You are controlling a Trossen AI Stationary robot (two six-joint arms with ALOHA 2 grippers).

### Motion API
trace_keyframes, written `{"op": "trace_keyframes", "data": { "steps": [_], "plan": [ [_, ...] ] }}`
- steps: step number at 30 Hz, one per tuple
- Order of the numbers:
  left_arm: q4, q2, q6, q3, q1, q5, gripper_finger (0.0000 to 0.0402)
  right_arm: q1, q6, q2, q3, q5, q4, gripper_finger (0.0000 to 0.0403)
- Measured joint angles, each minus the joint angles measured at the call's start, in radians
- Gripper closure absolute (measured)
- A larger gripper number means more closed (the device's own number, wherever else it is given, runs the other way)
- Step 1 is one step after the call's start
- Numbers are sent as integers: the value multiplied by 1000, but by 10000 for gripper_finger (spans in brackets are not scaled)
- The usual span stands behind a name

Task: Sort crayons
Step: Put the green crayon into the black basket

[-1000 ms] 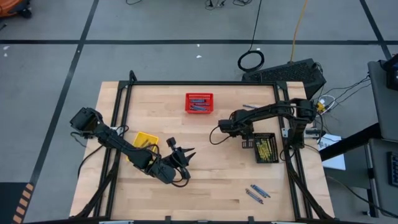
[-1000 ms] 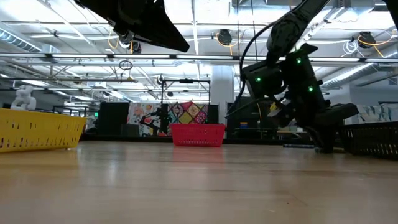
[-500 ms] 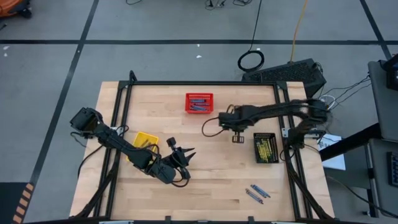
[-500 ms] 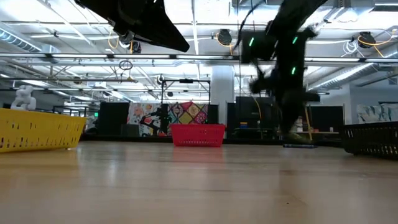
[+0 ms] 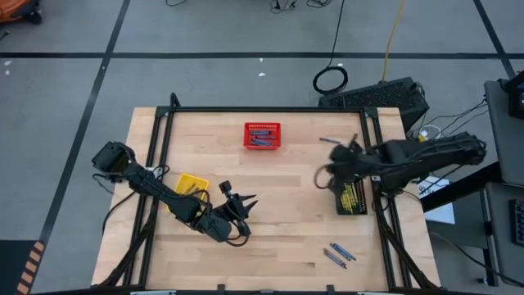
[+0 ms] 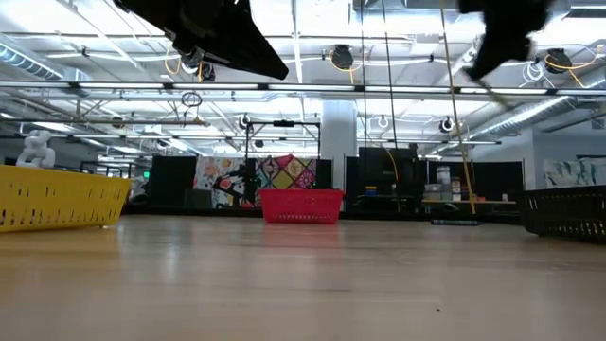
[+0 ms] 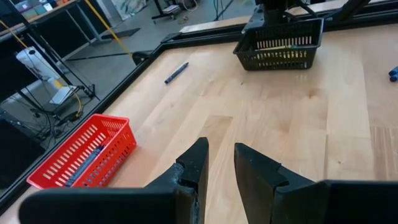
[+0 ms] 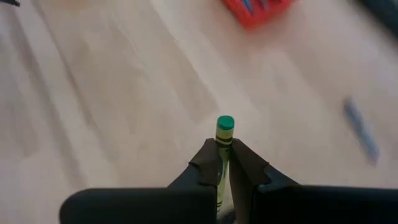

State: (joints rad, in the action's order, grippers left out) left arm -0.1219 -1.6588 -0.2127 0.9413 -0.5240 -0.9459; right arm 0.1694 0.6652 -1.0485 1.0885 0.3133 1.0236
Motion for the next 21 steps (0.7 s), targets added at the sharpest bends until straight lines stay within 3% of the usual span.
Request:
{"op": "trace_keyframes", "data": {
  "steps": [5,9,15,21],
  "plan": [
    [0,0,-2,0,0,-1,320,128,397,87,-42,33,148,402],
    [0,0,-2,0,0,-1,320,187,598,108,-157,47,152,403],
    [1,0,-10,0,0,-2,320,208,745,104,-325,19,128,403],
    [2,0,-10,0,0,-1,320,208,793,106,-413,-1,83,402]
  ]
}}
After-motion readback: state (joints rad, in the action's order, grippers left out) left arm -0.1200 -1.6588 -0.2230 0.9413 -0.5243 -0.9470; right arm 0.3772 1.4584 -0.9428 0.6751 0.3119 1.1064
